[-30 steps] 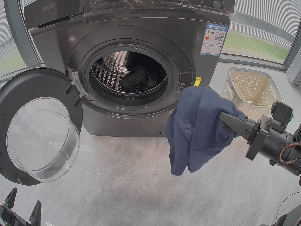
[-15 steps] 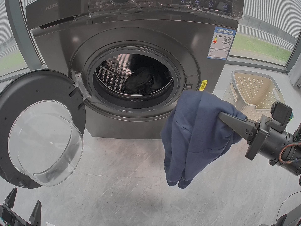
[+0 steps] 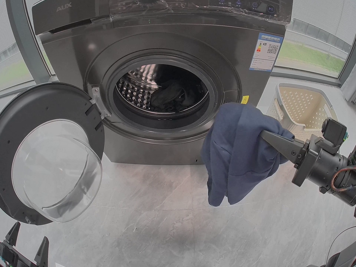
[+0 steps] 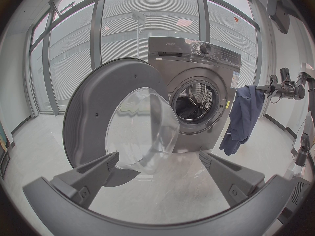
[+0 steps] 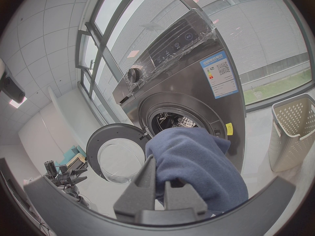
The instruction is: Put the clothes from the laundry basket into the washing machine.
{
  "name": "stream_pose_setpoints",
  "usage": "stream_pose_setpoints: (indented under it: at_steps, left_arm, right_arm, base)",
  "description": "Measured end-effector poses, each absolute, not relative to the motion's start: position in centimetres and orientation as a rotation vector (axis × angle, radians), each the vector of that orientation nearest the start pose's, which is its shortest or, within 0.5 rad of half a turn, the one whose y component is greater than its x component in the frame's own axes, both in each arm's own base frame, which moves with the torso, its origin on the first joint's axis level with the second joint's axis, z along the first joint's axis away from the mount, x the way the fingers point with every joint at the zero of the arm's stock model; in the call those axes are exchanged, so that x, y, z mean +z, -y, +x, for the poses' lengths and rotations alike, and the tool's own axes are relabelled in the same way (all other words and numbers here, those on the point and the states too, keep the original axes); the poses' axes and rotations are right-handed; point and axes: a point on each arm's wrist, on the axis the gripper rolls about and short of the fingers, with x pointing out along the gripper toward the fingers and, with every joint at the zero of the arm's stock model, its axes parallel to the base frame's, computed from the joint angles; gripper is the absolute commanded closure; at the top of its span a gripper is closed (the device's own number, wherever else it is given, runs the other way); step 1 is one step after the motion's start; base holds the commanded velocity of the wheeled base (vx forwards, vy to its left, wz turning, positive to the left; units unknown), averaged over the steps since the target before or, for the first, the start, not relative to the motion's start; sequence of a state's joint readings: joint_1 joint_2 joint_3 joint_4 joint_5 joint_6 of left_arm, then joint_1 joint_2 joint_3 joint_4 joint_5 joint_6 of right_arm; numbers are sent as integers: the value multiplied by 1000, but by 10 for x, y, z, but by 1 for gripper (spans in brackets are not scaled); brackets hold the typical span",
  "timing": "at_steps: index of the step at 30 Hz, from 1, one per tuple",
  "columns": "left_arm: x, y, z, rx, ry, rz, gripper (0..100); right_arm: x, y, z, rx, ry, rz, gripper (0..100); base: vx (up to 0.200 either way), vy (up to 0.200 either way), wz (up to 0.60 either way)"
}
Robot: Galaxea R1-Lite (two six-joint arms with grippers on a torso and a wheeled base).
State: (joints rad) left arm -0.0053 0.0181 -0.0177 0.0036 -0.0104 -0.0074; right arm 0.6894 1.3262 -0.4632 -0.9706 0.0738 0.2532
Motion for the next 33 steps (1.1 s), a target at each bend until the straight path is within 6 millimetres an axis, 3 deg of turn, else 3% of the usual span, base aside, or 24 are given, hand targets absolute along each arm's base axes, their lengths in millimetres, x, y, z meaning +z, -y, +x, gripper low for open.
stream_pose_setpoints:
  at_steps: [9,23,33]
  left_arm:
    - [80,0,-23,-6,-3,1,0]
    - [82,0,-23,-11,15,11,0]
    - [131,6,-27,-280,128,11,0]
  right_arm:
    - [220,-135,150,802,-24,357,100]
    - [232,-177,169,834,-14,388,100]
    - [237,-206,184,853,55,439,100]
  base:
    - [0,0,0]
    - [0,0,0]
    - [0,0,0]
